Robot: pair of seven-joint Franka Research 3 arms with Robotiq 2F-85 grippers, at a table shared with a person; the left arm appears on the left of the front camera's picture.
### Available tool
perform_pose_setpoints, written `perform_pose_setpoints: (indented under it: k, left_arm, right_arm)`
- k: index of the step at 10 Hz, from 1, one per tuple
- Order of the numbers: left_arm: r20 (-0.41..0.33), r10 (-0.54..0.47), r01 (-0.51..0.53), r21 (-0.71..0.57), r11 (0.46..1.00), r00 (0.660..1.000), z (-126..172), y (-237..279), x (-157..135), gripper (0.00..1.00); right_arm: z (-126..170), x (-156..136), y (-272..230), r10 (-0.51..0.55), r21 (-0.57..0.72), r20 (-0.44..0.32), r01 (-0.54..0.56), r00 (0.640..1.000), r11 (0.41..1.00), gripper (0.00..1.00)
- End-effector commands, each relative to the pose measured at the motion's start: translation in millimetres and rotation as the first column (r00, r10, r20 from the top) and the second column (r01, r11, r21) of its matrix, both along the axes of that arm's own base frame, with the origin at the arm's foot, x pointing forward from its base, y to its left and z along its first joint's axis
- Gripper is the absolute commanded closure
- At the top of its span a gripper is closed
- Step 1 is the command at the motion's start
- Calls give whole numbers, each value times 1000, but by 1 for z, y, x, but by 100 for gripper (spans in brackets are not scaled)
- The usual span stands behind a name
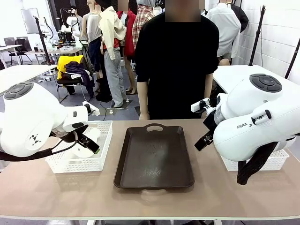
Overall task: Prepare the laboratory tools.
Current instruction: Pick up the Big flask that the person points to.
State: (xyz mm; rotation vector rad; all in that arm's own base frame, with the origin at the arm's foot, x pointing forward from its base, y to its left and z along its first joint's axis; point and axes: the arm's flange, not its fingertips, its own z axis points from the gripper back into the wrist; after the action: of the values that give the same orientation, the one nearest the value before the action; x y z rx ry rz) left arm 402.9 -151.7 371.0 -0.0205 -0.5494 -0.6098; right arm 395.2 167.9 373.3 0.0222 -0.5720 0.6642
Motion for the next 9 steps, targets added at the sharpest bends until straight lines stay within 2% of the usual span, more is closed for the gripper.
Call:
perform_pose_setpoints:
  k: [1,6,7,9]
  left_arm:
    - [0,2,-2,-1,1000,1000,0,1,0,0]
    - [0,0,0,0,1000,1000,0,0,0,0]
    - [28,21,-21,-2,1000,999,16,5,-8,0]
    - [70,79,-71,-112,991,994,50,30,-18,0]
  right_arm:
    - [0,0,0,0,0,0,0,1000,1000,0]
    - [0,0,0,0,0,0,0,1000,1000,0]
    - [21,-4,-12,3,76,-30,0,1000,997,0]
    - [60,-10,-38,-4,201,-45,12,999,980,0]
